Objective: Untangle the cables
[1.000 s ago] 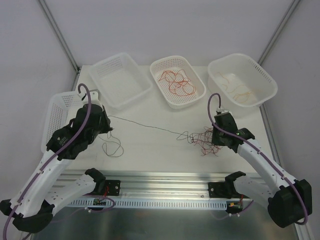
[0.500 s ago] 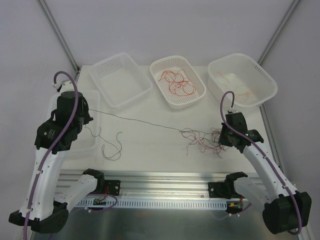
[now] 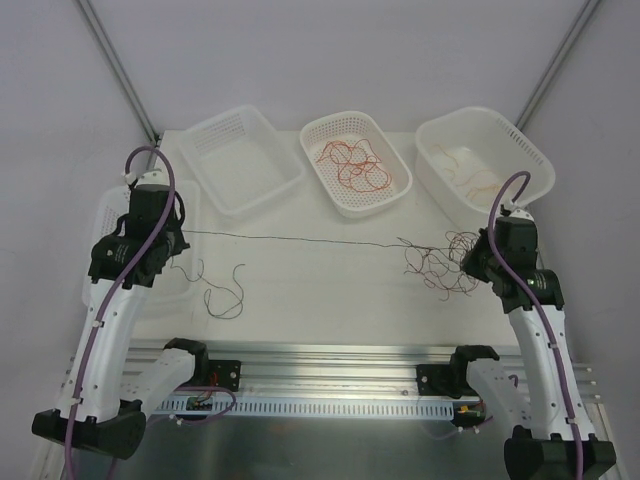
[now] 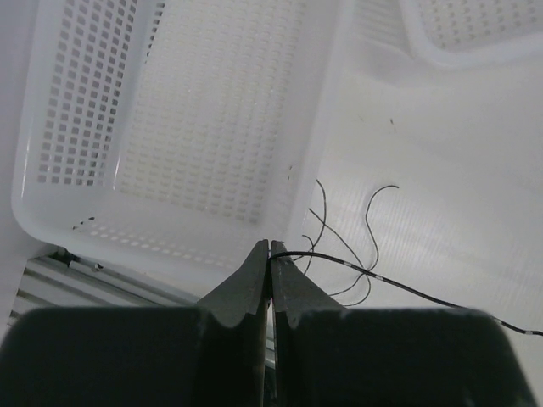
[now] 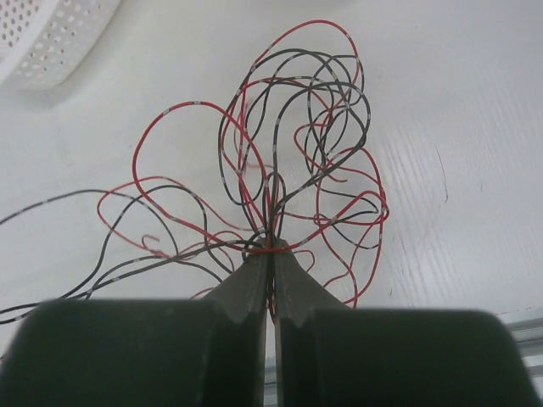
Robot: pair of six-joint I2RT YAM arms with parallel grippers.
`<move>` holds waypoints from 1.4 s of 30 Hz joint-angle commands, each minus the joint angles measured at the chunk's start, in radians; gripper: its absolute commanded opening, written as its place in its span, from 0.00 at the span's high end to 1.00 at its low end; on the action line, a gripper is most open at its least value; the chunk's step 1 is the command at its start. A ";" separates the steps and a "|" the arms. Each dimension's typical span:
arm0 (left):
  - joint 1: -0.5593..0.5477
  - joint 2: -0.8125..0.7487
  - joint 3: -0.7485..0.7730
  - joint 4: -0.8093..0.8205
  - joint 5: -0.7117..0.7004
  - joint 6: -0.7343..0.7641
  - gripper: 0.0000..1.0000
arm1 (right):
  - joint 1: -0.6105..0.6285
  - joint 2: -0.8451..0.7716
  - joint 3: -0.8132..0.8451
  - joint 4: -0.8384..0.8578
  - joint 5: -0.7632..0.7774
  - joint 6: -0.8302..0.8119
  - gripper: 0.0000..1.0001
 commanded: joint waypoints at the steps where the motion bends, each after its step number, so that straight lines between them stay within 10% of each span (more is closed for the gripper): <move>1: 0.050 -0.008 -0.043 0.002 0.004 0.023 1.00 | -0.049 -0.017 0.090 -0.022 0.003 0.013 0.99; 16: 0.052 -0.098 -0.292 0.156 0.563 0.001 0.96 | 0.213 0.191 -0.046 0.046 -0.103 -0.087 0.99; 25: 0.052 -0.126 -0.302 0.182 0.730 -0.031 0.23 | 0.371 0.248 0.010 0.033 0.004 -0.111 0.99; 30: 0.039 -0.130 -0.324 0.257 0.898 -0.033 0.16 | 0.416 0.256 0.029 0.029 0.006 -0.114 0.99; 42: -0.457 0.070 -0.399 0.680 0.676 -0.220 0.16 | 0.451 0.238 0.093 0.004 0.001 -0.113 0.99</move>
